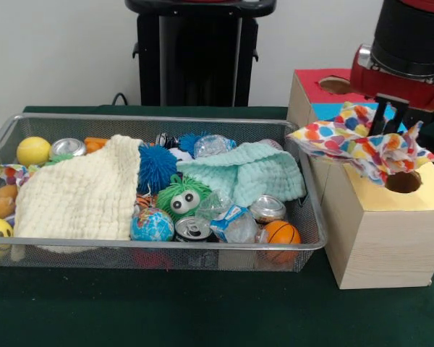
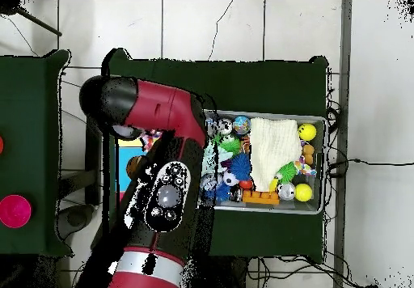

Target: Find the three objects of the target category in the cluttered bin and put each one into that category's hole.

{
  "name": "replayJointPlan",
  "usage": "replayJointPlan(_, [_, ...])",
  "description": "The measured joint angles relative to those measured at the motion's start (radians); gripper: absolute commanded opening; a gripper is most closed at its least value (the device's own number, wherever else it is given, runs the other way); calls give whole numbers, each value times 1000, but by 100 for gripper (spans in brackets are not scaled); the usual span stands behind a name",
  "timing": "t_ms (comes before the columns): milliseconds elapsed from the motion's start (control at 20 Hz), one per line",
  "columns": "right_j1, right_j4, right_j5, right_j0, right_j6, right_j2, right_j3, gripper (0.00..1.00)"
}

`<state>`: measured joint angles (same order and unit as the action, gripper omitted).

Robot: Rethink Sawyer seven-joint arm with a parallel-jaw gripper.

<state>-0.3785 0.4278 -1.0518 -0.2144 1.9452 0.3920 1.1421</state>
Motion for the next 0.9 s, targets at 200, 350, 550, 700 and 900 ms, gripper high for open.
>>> replayJointPlan(200, [-5,8,1,-37,79,0,19,0])
replayJointPlan(350, [-7,8,9,-47,111,0,22,0])
replayJointPlan(550, [-7,9,57,-41,116,-2,39,0])
replayJointPlan(700, [-6,10,106,-32,116,-5,56,0])
replayJointPlan(900, [8,10,212,-5,116,-19,82,0])
